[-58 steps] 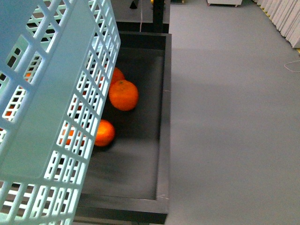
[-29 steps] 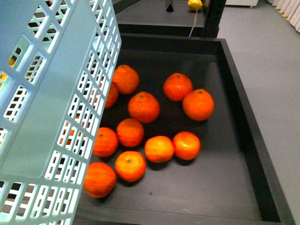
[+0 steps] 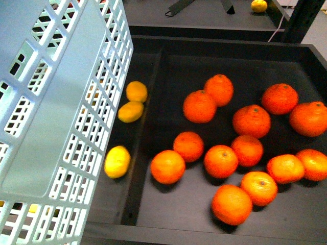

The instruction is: Pick lemon and mango into basket

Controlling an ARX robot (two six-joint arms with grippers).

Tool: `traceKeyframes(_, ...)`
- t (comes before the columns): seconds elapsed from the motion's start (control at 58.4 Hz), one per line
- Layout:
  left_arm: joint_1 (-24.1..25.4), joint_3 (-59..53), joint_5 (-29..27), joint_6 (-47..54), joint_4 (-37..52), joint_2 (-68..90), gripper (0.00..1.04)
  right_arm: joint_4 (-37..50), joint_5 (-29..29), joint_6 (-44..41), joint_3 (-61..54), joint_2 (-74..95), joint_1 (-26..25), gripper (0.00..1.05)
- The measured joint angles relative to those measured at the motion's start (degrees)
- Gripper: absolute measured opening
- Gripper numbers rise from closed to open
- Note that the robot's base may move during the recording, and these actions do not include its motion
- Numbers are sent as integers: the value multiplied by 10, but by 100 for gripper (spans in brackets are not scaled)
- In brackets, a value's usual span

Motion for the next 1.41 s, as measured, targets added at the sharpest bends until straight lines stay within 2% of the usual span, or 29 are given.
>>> traceKeyframes(1.2,0,0,2,1,0,0,28,0,-1,0,0,0,0,96)
traceKeyframes(1.405,5,0,-17,13,0,0,28,0,-4,0,0,0,0,96)
